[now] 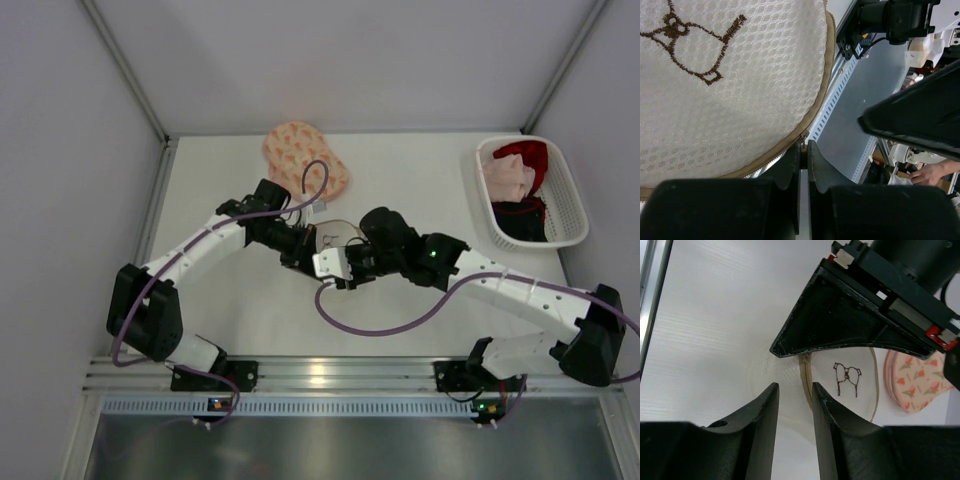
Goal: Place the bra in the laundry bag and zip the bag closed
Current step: Zip the zipper on the laundry bag.
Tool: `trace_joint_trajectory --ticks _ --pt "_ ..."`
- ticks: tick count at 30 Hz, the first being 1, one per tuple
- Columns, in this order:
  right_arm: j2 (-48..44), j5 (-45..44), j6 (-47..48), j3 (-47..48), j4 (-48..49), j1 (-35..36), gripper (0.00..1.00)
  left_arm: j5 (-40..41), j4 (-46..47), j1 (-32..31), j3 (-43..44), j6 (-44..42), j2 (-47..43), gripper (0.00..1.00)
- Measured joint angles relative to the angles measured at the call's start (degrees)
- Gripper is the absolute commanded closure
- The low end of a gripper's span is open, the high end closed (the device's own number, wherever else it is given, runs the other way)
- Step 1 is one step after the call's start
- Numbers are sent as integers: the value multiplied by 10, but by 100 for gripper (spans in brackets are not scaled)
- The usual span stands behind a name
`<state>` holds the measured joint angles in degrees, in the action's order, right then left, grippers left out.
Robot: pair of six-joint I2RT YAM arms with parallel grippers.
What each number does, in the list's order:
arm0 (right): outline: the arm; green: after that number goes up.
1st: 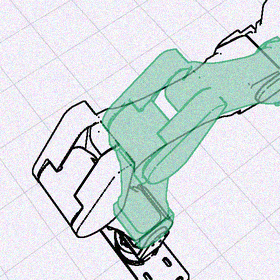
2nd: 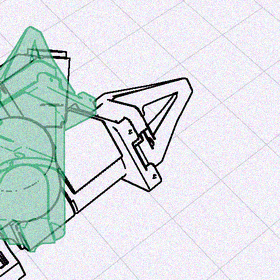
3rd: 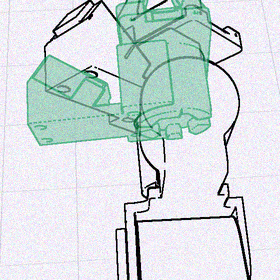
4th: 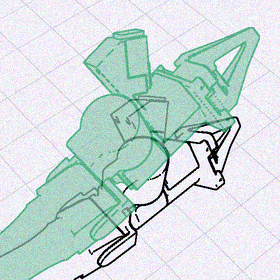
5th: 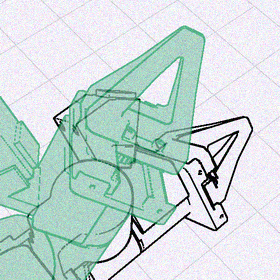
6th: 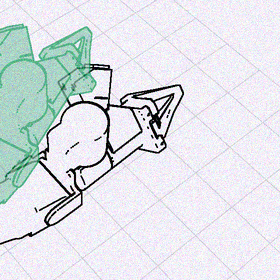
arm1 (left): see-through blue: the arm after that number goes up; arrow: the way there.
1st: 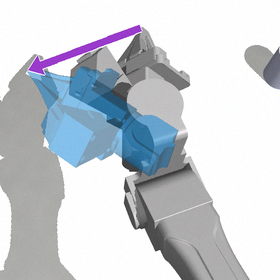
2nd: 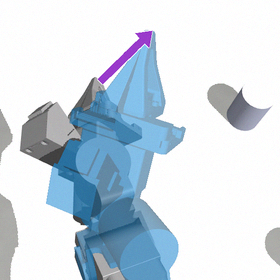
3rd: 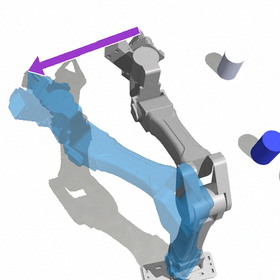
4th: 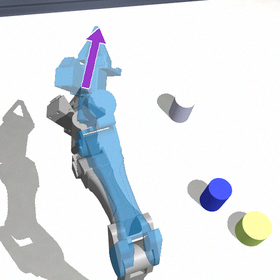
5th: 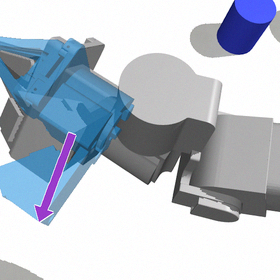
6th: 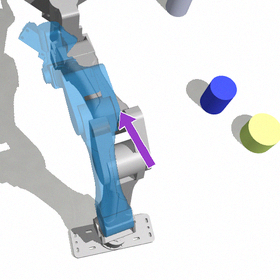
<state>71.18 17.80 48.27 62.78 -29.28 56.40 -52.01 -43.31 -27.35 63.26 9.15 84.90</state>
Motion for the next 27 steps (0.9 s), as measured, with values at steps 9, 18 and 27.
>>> trace_joint_trajectory --ticks 9,18,27 --pt "69 -14 2 0 3 21 67 0 0 -5 0 2 0 100" --pt "83 -40 6 6 7 29 67 3 2 -6 -4 4 0 100" --pt "68 -49 15 19 8 31 66 4 2 -7 -9 4 -2 100"
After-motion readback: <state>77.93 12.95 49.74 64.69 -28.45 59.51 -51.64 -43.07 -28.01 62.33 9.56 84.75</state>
